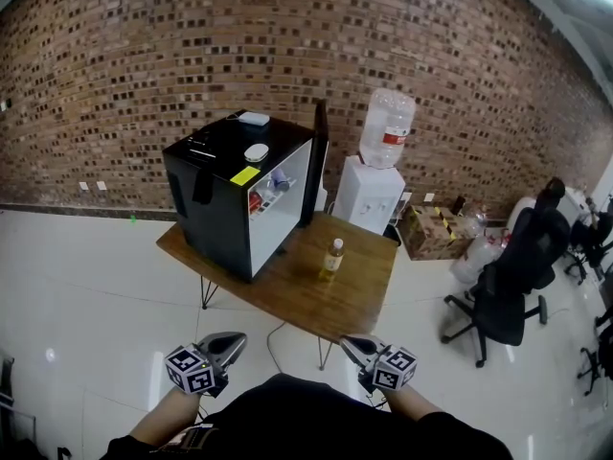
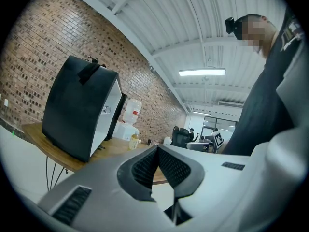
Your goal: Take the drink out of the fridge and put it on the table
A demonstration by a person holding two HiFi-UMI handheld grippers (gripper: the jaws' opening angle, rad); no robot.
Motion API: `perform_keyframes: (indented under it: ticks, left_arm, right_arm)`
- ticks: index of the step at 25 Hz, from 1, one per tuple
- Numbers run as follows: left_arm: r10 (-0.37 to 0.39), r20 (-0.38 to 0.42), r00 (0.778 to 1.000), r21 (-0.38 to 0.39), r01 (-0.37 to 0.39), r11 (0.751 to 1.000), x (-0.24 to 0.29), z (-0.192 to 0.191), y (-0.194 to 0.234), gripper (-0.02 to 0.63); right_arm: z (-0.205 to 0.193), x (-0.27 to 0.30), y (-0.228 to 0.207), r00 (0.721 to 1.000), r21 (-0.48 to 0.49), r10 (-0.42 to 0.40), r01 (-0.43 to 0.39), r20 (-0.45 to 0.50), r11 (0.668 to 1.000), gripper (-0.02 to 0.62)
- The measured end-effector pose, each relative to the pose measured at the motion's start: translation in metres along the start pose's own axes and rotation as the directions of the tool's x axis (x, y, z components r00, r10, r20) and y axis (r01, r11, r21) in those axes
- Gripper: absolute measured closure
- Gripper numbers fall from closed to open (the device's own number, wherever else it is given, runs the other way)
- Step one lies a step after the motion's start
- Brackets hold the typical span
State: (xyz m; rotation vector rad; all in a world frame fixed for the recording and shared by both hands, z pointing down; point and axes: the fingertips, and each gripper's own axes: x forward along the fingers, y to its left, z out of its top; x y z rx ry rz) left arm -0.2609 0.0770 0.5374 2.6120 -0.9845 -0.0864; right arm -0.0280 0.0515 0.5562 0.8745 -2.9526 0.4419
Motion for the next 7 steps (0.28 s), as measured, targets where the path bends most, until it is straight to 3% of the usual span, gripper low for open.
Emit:
perform_keyframes:
  ticks: [7]
  left_arm:
    - [-0.003,-0.002,1.0,0.006,0.004,1.0,-0.0008,-0.0019,0.0005,0.604]
  right_arm:
    - [-0.003,0.0004,0.0009,1.0,-0.001,0.003,-0.003,-0.002,1.0,0.58]
